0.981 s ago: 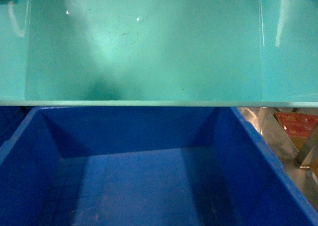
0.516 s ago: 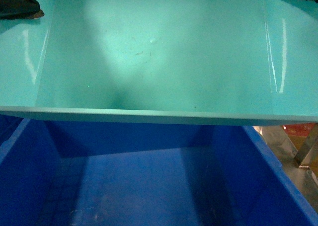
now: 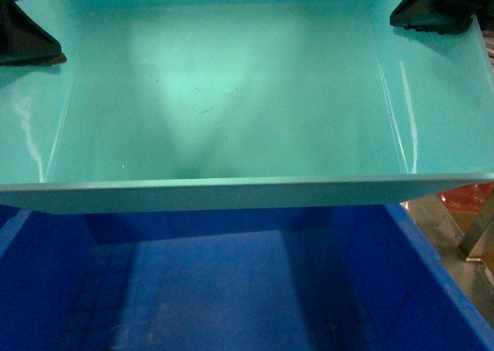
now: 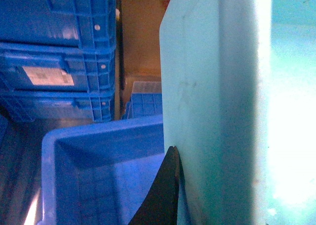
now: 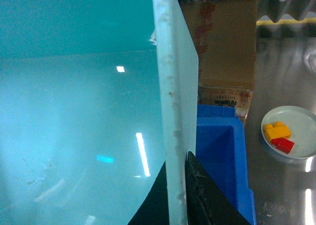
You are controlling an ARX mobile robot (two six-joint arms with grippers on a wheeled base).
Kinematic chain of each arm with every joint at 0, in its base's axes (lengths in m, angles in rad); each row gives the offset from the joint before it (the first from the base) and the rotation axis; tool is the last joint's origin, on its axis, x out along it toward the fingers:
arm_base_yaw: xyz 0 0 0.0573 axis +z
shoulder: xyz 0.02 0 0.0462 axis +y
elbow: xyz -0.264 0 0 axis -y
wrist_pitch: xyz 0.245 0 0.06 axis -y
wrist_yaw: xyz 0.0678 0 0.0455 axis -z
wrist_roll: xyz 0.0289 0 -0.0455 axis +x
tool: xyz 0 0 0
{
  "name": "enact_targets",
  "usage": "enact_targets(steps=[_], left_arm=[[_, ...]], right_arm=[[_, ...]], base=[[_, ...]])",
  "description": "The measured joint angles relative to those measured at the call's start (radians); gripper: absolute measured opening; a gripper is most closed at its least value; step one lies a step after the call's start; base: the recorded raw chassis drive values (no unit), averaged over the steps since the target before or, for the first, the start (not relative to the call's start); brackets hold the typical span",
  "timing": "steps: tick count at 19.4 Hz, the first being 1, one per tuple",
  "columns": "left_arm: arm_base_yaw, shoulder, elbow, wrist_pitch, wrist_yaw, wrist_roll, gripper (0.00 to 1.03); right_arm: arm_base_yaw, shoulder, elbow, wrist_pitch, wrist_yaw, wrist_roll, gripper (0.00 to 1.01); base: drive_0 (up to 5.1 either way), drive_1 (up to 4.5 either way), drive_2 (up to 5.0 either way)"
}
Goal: Stack blue boxes stably on right
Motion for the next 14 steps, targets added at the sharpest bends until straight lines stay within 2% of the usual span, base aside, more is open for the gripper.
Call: enact_targets(steps=[3,6,8,11,14], left_arm=[[-0.001,0.039,0.019,0.004,0.008,0.005,0.06],[0.009,0.088,0.051,-0.031,0.032,0.027,0.06],[0.029,0.171,0.055,-0.092,0.058,0.040,0.06],[0.041,0.203,0.031,-0.097,0.050,0.057,0.06],[0.039,0.205,0.002,-0.130,0.043,0.051,0.06]], right_arm=[[0.002,0.000,-0.014,0.003,0.016,0.000,0.02],[0.007,0.028,-0.013,-0.008,0.008,0.000,0.02],[0.008,0.113,-0.013,-0.033,-0.027,0.000,0.02],[0.020,0.187,-0.013,-0.012,-0.064,0.000,0.02],[0.020,0.225,-0.014,-0.020,-0.102,-0.022,0.02]], base=[[0.0,0.00,0.0],[0.0,0.00,0.0],[0.0,0.00,0.0],[0.0,0.00,0.0],[0.0,0.00,0.0]])
